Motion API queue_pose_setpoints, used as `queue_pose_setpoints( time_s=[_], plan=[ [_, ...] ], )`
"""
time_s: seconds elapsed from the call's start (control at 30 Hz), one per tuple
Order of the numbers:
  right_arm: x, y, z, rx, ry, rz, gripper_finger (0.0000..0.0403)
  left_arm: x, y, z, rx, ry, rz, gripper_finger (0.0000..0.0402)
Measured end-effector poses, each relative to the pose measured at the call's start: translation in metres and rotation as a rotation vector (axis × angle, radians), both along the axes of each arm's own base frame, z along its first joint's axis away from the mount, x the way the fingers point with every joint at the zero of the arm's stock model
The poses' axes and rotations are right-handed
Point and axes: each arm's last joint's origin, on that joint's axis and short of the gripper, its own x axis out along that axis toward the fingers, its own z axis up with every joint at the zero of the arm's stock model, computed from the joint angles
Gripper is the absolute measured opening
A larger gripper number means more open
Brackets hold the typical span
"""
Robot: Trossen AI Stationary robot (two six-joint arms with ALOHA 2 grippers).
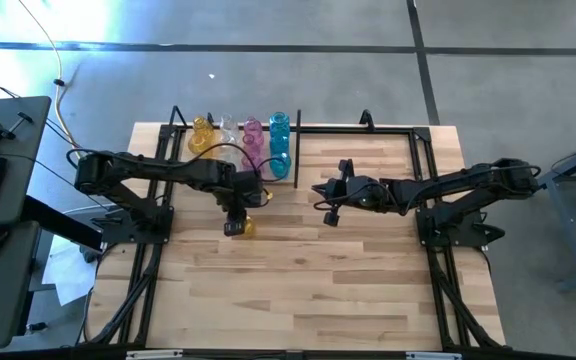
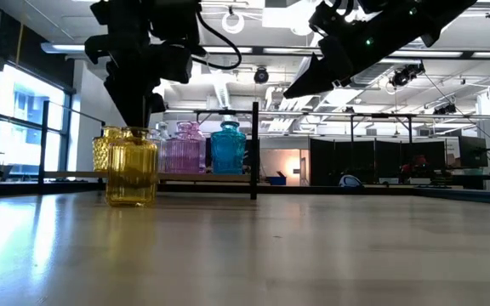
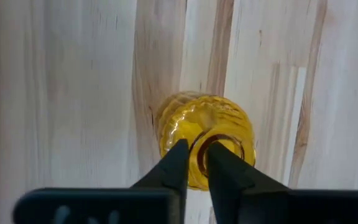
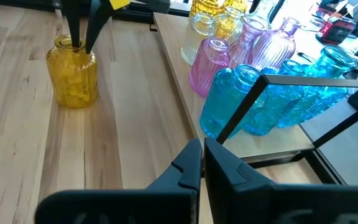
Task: Sort vases onto shelf
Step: Put the yellow flower vase aligned with the other yellow flower vase on the shelf
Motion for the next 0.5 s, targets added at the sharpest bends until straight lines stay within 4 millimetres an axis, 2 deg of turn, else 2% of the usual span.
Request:
queue_pose_setpoints(
  time_s=[0.07,0.3,0.5],
  plan=[
    [0.0,0.0,0.0,0.0,0.003,0.0,0.0,0.0,0.0,0.0,-0.003,-0.001,-0.006,0.0017],
    [0.0,0.0,0.0,0.0,0.003,0.0,0.0,-0.013,0.008,0.01,0.031,0.024,0.013,0.0017],
    [0.0,0.0,0.0,0.0,0.003,0.0,0.0,-0.041,0.02,0.03,0.058,0.065,0.077,0.0015]
  ],
)
